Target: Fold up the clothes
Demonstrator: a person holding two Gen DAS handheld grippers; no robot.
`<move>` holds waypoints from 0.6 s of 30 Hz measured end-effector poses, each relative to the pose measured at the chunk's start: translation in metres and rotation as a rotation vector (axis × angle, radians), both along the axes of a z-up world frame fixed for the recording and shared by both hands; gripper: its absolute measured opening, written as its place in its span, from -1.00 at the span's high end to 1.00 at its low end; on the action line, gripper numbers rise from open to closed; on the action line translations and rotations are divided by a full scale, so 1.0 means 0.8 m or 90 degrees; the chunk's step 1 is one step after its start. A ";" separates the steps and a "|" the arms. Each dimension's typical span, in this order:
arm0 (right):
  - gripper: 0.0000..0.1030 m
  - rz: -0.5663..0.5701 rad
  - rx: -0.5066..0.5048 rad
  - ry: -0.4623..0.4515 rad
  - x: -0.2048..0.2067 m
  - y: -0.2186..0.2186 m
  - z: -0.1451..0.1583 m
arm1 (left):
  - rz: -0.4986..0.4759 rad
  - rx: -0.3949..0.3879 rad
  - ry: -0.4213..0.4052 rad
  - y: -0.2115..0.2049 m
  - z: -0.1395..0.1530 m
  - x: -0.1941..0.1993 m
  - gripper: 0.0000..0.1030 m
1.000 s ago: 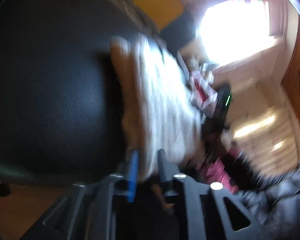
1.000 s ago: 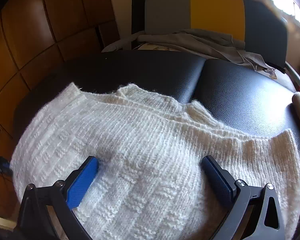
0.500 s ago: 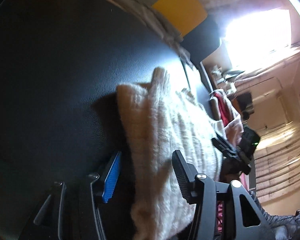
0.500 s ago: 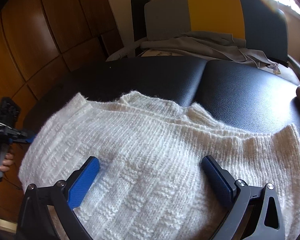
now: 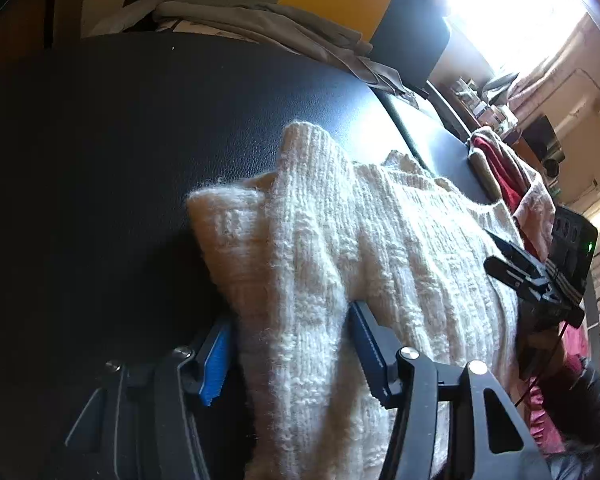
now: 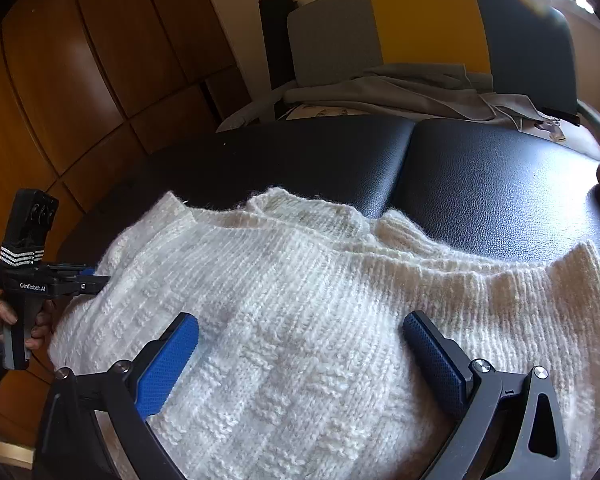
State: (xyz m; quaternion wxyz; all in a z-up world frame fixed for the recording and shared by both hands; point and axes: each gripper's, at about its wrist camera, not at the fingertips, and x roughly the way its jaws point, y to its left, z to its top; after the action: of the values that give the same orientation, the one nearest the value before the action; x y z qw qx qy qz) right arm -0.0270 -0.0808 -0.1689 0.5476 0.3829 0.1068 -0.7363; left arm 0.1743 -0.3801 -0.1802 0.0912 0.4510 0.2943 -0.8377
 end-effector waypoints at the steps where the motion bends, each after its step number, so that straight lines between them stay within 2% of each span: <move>1: -1.00 0.000 0.001 0.001 0.001 0.000 0.000 | 0.003 -0.002 0.001 0.001 0.000 0.000 -0.10; 5: -1.00 -0.002 0.005 0.005 0.005 0.001 0.001 | 0.007 -0.004 0.019 -0.001 0.002 0.005 -0.10; 7: -1.00 -0.003 0.007 0.006 0.007 0.001 0.002 | 0.013 0.012 0.036 -0.007 -0.004 0.010 -0.09; 12: -1.00 -0.006 0.027 0.021 0.013 -0.005 0.002 | 0.040 0.067 0.063 -0.021 -0.017 0.010 0.41; 18: -1.00 -0.013 0.063 0.053 0.025 -0.013 0.004 | 0.084 0.062 0.047 -0.040 -0.011 0.009 0.64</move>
State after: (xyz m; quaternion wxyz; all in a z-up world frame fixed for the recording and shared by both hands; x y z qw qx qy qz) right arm -0.0067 -0.0909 -0.1656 0.5154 0.3796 0.1624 -0.7509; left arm 0.1812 -0.4119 -0.1892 0.1135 0.4032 0.3668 -0.8307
